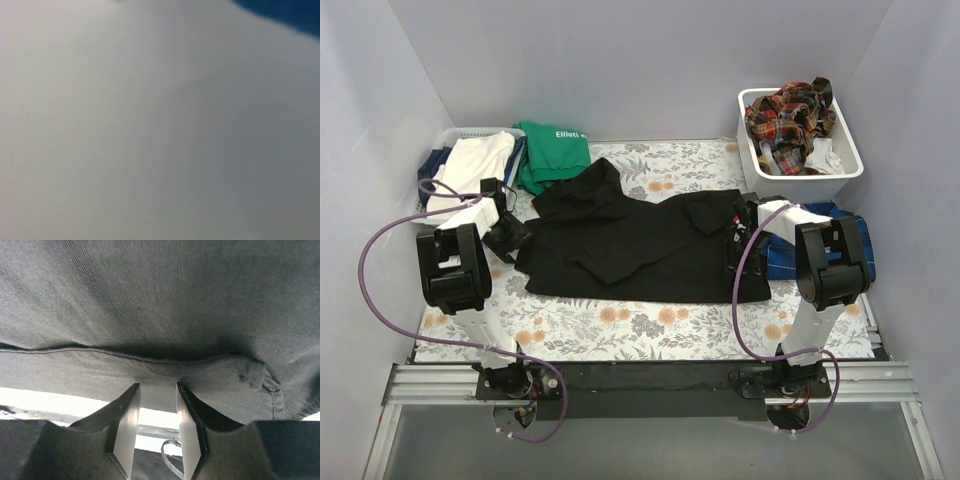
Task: Fold and stack the long sleeve shirts
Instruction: Fold the shirt
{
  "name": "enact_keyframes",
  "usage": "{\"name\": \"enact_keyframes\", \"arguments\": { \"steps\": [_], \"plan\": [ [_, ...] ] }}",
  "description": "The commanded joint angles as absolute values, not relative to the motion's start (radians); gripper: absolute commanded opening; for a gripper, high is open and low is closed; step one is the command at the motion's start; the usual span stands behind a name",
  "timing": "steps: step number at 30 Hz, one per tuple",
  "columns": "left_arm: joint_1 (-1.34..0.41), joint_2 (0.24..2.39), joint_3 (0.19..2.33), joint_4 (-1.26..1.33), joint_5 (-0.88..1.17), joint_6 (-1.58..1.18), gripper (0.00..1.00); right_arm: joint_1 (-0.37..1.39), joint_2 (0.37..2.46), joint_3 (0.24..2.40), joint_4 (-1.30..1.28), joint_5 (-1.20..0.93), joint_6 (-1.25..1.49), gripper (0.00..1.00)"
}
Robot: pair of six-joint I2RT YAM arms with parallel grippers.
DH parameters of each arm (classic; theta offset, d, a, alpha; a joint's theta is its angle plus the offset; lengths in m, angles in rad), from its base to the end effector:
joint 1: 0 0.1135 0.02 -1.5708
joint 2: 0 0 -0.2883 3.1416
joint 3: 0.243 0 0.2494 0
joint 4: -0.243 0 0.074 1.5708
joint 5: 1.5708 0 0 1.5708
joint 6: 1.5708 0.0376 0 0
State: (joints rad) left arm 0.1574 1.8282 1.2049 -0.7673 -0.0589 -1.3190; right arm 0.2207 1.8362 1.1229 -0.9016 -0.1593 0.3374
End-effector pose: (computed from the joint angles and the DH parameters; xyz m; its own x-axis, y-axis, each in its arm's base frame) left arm 0.3404 0.0563 0.1900 -0.0805 -0.9917 -0.1007 -0.9826 0.0959 -0.1591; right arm 0.3041 0.0743 0.1677 -0.9891 0.1131 0.0941 0.1252 0.9829 0.1349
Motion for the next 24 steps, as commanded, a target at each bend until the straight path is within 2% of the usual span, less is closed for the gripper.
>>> {"name": "enact_keyframes", "arguments": {
  "steps": [1, 10, 15, 24],
  "plan": [
    [0.192, 1.761, 1.198, -0.778, -0.159, -1.298, 0.53, 0.213, 1.818, 1.092, -0.897, 0.023, 0.29, 0.44],
    [0.201, 1.606, 1.259, -0.883, -0.248, -1.304, 0.51, 0.213, 1.677, 1.304, -0.963, 0.078, 0.31, 0.47],
    [0.201, 1.506, 1.253, -0.859, -0.12, -1.293, 0.55, 0.215, 1.66, 1.471, -0.956, 0.057, 0.305, 0.53],
    [0.196, 1.494, 1.203, -0.798, 0.179, -1.213, 0.55, 0.238, 1.995, 1.81, -0.928, -0.118, 0.171, 0.57]
  ]
}}
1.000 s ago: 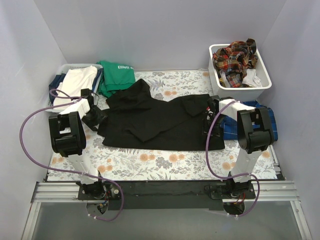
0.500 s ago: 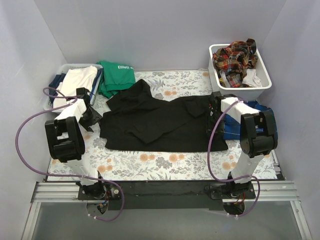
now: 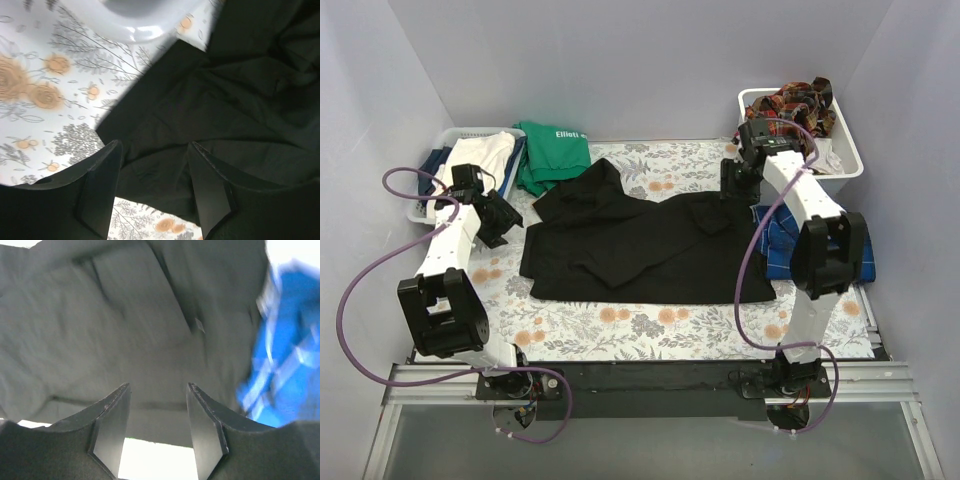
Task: Fold and stack the long sleeve shirts
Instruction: Fold the shirt
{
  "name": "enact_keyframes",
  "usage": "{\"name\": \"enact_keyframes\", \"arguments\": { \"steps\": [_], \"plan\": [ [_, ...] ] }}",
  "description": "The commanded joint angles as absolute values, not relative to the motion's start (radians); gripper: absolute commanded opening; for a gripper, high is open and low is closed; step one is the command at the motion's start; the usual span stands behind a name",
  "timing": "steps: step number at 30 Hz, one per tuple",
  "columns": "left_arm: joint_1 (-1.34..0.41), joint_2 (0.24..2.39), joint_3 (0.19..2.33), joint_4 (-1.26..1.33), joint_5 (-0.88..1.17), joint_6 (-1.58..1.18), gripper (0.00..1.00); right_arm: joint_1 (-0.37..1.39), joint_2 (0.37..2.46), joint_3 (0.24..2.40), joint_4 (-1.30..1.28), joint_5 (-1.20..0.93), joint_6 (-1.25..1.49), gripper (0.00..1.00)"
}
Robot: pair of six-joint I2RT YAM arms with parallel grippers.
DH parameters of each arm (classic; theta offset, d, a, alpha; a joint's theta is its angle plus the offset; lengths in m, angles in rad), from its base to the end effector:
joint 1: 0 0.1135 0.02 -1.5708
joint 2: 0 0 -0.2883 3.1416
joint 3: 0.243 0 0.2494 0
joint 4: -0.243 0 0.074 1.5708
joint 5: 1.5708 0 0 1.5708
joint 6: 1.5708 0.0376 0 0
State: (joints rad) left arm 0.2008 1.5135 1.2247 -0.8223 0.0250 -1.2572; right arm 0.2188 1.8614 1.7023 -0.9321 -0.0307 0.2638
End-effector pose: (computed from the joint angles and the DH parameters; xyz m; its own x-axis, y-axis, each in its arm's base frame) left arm 0.2963 0.0593 0.2899 -0.0916 -0.9891 -0.1156 -0.8935 0.1329 -0.4290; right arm 0.3928 0.0885 0.3116 -0.8962 0.0677 -0.4384 0.0030 0.9892 0.1466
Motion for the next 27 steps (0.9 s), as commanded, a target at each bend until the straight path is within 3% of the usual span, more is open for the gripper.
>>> {"name": "enact_keyframes", "arguments": {
  "steps": [1, 11, 19, 27],
  "plan": [
    [0.196, 1.494, 1.192, -0.792, 0.21, -1.21, 0.55, 0.254, 2.035, 1.863, -0.925, -0.123, 0.16, 0.57],
    [0.163, 1.503, 1.178, -0.785, 0.244, -1.198, 0.55, 0.354, 2.19, 2.071, -0.844, -0.101, 0.114, 0.6],
    [0.146, 1.517, 1.174, -0.79, 0.252, -1.195, 0.56, 0.387, 2.255, 2.098, -0.839, 0.063, 0.103, 0.61],
    [0.143, 1.523, 1.175, -0.802, 0.248, -1.184, 0.56, 0.4, 2.315, 2.112, -0.836, 0.051, 0.092, 0.59]
  ]
}}
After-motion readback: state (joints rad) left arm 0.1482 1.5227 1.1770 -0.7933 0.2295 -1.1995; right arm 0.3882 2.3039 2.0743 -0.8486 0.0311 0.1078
